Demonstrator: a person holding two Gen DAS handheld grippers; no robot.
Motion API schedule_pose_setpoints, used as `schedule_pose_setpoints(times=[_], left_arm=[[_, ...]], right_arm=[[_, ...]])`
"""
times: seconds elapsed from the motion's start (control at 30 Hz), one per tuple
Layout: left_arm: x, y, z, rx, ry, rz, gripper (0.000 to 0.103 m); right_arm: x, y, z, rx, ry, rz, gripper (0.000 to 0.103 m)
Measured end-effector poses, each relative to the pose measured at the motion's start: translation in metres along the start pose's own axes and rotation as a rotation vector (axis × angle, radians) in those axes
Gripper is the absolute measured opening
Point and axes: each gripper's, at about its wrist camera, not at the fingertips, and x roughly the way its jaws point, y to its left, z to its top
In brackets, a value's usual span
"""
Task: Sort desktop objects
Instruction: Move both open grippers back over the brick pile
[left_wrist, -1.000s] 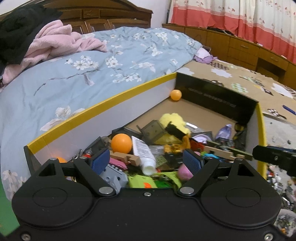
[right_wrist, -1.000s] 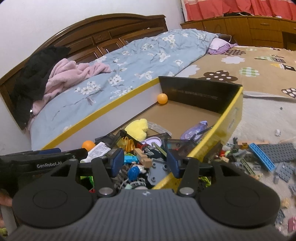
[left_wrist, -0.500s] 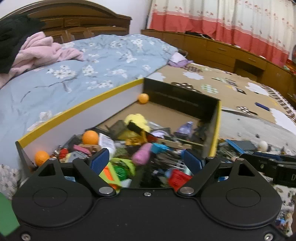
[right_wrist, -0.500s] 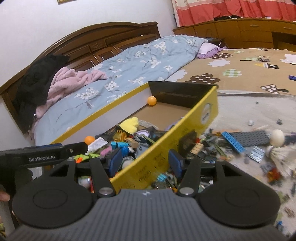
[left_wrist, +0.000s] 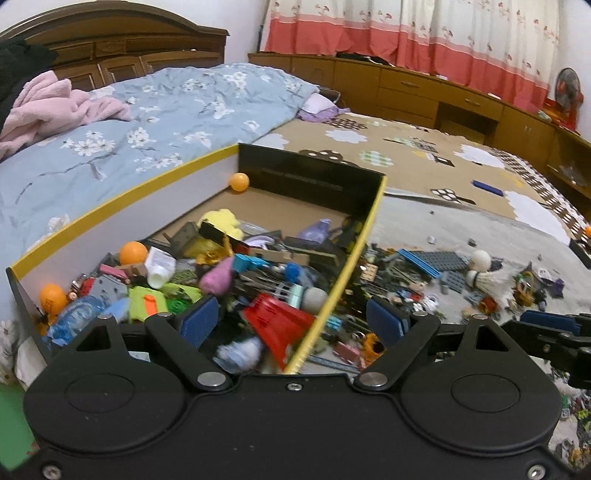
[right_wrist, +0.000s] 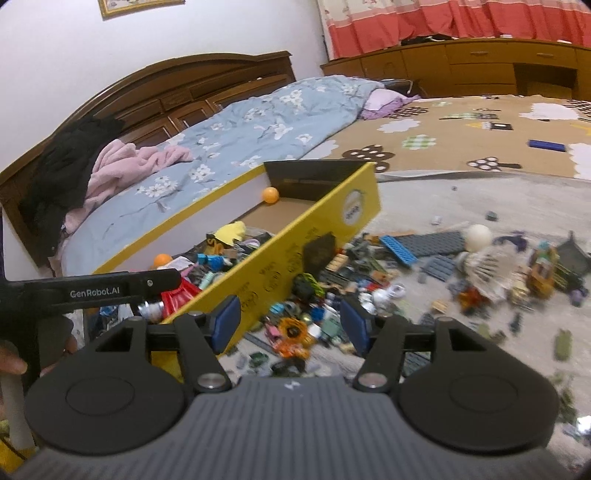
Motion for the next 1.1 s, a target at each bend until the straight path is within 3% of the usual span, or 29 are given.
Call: schedule_pose_setpoints(times=[0.47, 0.83, 1.1], left_arm=[[-0.001, -0.047, -0.035, 0.043, 0.064, -0.075, 0.087], [0.007, -0.077, -0.089, 0.095, 0.1, -0.163, 0.088], [0.01, -0.084, -0.139, 0.114, 0.078, -0.216, 0.088]], right_arm=[[-0.05, -0.04, -0.052, 0.021, 0.021, -0.114, 0.076], [-0.07, -0.066, -0.102, 0.098, 0.011, -0.21, 0.078], [-0.078, -0.051, -0.134, -0.029, -0.047, -0.31, 0.082]])
